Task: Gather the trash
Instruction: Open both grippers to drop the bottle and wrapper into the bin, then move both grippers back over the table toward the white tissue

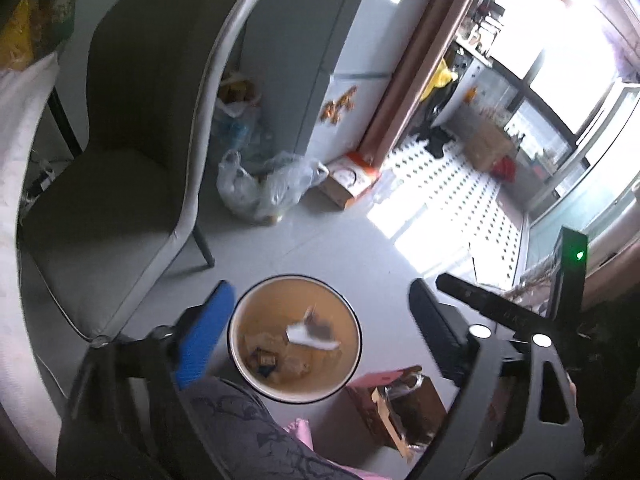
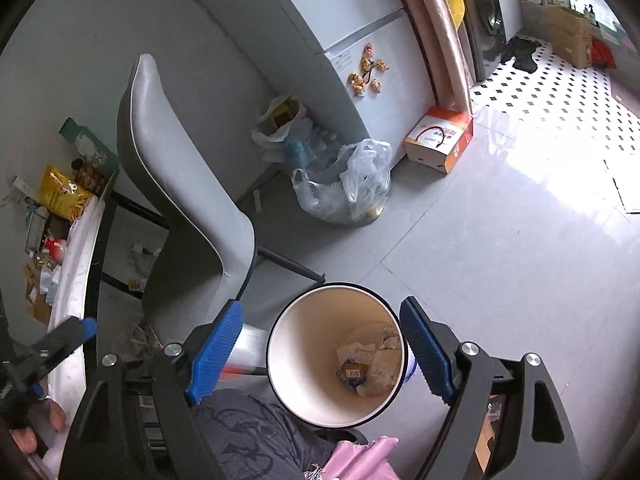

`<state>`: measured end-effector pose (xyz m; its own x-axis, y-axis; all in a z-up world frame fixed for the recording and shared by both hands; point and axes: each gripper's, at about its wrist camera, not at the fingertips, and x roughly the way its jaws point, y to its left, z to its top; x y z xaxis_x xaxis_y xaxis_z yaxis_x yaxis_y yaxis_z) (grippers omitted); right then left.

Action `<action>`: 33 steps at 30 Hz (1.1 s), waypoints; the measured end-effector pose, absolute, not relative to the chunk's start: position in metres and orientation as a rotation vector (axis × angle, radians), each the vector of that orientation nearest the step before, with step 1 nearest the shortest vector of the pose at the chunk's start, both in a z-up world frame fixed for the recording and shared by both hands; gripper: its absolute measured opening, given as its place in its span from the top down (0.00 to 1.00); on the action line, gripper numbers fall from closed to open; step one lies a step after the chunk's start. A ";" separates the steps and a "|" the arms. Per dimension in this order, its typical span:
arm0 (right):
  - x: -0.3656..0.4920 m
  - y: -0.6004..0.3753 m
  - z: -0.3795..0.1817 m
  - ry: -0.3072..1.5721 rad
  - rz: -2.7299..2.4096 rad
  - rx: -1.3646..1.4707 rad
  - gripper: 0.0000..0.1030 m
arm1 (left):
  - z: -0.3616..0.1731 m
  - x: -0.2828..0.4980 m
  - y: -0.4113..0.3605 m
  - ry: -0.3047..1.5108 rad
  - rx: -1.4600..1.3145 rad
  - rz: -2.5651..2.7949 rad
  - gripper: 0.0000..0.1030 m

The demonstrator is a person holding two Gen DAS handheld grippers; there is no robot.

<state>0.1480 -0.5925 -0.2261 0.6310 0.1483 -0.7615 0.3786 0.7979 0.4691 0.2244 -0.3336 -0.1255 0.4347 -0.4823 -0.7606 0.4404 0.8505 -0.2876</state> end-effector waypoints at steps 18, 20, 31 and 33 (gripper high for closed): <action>0.185 -0.503 -0.188 0.899 0.045 0.531 0.13 | -0.086 0.210 -0.226 0.852 -0.167 -0.377 0.08; 0.189 -0.487 -0.176 0.886 0.070 0.505 0.10 | -0.081 0.206 -0.207 0.833 -0.190 -0.340 0.08; 0.200 -0.406 -0.128 0.853 0.209 0.422 0.07 | -0.057 0.178 -0.111 0.730 -0.320 -0.176 0.08; 0.199 -0.392 -0.122 0.848 0.230 0.405 0.07 | -0.054 0.172 -0.096 0.714 -0.335 -0.145 0.08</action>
<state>0.1992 -0.3917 -0.1221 0.6435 0.3544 -0.6784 -0.0373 0.8998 0.4347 0.1724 -0.0955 -0.0541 0.7481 -0.2436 -0.6172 0.0170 0.9369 -0.3493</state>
